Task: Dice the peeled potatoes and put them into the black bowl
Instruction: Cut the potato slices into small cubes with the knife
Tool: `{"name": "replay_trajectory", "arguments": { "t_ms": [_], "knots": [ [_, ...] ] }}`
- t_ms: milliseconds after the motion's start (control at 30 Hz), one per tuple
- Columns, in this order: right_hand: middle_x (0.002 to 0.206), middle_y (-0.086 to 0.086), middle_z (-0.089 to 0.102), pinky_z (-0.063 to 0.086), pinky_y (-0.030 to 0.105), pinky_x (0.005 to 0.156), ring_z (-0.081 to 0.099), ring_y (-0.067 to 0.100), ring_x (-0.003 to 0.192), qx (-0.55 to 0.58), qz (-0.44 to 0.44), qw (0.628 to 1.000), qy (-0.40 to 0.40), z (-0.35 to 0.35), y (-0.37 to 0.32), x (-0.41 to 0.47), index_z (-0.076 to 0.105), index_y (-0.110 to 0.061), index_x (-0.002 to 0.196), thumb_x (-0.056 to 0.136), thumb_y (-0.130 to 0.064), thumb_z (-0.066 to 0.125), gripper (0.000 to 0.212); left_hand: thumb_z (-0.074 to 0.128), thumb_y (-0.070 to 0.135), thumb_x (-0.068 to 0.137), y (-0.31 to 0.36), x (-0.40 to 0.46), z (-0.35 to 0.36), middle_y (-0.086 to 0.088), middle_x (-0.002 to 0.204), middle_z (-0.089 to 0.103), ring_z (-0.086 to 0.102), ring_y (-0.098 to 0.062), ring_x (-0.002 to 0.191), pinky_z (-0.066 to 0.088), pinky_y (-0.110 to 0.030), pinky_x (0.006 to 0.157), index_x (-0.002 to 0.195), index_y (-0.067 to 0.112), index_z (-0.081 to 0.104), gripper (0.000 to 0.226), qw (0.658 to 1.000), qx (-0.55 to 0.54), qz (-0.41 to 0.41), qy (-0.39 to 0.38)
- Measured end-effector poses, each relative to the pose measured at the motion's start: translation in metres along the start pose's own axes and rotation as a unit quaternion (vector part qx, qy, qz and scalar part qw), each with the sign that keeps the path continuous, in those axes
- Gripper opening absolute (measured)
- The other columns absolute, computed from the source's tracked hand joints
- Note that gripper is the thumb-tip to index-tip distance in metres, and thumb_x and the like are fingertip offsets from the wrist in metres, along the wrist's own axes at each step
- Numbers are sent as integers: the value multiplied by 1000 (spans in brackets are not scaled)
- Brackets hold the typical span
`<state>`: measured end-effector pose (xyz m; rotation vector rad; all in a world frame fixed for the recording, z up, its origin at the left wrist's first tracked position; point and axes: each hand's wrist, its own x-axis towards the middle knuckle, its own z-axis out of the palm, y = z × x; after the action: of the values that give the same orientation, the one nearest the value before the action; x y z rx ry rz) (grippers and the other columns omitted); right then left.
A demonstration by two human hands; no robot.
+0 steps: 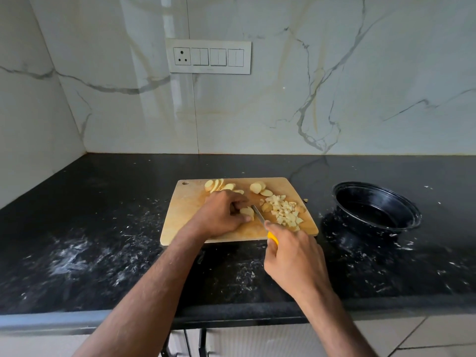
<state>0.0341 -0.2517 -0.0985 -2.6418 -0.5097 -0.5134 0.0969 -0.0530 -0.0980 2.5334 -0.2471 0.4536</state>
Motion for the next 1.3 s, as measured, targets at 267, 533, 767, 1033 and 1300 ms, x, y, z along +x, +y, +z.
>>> {"name": "replay_trajectory", "arguments": {
  "t_ms": [267,533,767,1033,1300],
  "knots": [
    [91,0,72,56,33,70,69,21,82,3,43,999,21,-2,1,0,54,-36,139,94,-34,57,45,74,48,81,15,0,8,1,112,66,63,-19,100,54,-35,88,114,27,76,39,998,52,19,2],
    [91,-1,72,56,33,70,69,21,81,2,45,999,27,0,1,-1,54,-37,138,93,-34,57,46,66,25,89,23,0,10,-4,117,63,62,-21,103,55,-35,89,119,19,75,31,997,71,37,-9],
    [94,0,73,56,33,71,69,21,82,3,40,999,28,0,2,-2,54,-37,138,93,-35,57,45,60,23,90,29,0,10,-3,119,63,63,-21,102,54,-30,83,114,23,76,29,995,97,-8,-13],
    [94,-2,73,57,32,70,70,19,83,-7,22,999,23,0,2,-2,55,-34,139,93,-35,57,46,51,28,94,59,-4,11,-12,122,59,61,-32,107,54,-40,84,116,9,69,34,976,186,-111,4],
    [92,-4,74,59,31,72,72,16,83,0,11,1000,23,0,2,-1,56,-32,137,92,-33,58,46,62,39,88,58,3,-4,-7,102,65,60,-23,88,52,-31,73,93,9,67,31,977,152,-134,-70]
  ]
}}
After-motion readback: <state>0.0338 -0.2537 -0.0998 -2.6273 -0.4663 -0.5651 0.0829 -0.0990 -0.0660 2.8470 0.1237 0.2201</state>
